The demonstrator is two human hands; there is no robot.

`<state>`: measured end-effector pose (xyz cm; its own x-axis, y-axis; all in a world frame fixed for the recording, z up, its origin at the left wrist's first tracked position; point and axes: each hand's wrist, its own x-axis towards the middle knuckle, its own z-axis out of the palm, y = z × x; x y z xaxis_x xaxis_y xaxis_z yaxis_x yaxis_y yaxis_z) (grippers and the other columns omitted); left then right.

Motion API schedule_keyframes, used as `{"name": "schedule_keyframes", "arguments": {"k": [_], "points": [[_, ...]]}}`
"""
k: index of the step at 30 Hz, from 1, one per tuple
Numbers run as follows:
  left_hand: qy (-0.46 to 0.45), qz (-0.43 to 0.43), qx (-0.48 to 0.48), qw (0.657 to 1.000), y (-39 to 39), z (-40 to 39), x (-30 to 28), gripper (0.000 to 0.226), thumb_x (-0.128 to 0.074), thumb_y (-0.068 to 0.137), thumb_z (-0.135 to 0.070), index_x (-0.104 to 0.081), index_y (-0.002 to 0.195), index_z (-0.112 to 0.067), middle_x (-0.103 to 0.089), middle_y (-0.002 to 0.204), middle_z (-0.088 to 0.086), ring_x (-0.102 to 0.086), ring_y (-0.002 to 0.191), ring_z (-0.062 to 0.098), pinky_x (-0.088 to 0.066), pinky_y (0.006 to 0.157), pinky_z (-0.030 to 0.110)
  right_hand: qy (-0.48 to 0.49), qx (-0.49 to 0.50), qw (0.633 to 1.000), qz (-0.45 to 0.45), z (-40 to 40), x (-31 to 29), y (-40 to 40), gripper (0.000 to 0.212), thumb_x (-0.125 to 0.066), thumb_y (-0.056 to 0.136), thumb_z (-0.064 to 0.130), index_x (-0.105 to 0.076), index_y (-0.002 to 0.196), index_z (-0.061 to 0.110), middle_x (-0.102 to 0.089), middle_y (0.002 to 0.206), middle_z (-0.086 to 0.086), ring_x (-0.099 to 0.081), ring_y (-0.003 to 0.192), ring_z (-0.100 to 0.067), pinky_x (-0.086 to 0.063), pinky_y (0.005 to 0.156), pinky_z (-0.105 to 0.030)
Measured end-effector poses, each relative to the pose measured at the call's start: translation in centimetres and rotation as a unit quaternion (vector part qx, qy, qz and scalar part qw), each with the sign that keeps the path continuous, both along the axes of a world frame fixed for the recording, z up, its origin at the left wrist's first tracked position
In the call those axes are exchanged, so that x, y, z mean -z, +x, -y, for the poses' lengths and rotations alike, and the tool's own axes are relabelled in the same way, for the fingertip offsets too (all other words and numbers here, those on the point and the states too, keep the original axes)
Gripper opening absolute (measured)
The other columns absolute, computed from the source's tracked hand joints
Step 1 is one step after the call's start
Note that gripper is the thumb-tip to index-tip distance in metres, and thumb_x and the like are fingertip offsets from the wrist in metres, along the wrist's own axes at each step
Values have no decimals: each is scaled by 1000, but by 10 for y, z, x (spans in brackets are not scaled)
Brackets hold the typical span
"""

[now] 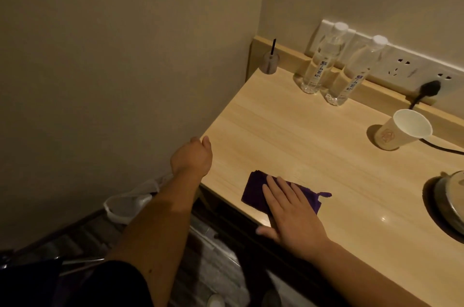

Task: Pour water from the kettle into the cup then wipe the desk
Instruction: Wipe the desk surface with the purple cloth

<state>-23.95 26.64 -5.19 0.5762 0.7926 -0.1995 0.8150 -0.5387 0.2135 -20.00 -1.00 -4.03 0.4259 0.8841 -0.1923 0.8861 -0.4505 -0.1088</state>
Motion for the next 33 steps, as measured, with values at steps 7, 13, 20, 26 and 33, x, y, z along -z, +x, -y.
{"name": "schedule_keyframes", "arguments": {"k": [7,13,20,26,33], "points": [[16,16,4,1000,-3,-2,3,57,-16,101,-47,-55,116,-8,-66,103,16,-62,90,35,-42,67,37,118,27,984,-128,24,-12,-37,73,-67,74,12,-43,142,26,-52,139,5,-57,120,-11,-38,105,-27],[17,16,-15,1000,-1,-1,0,52,-20,101,-45,-56,111,-10,-67,100,14,-63,90,34,-37,66,35,276,450,584,-616,-21,-83,48,26,-52,95,15,-65,117,15,-72,103,-16,-66,91,-31,-47,86,-46],[21,10,-20,1000,1,-3,5,51,-22,100,-47,-56,113,-11,-68,102,14,-63,94,36,-42,71,37,341,410,767,-357,-139,-84,188,25,-49,96,29,-58,118,21,-65,107,-10,-61,92,-29,-49,85,-46],[28,-10,-31,999,3,-5,11,51,-19,99,-49,-54,115,-15,-67,100,12,-64,93,34,-46,75,36,133,69,986,-68,-207,-2,234,47,-43,97,25,-37,140,9,-47,138,-19,-45,121,-40,-36,97,-44],[18,-5,-19,1000,3,-5,11,53,-18,100,-47,-54,115,-12,-67,100,12,-63,92,34,-39,69,36,85,-37,996,14,-187,16,198,56,-35,97,35,-32,146,8,-31,153,-16,-27,140,-34,-22,113,-47]]}}
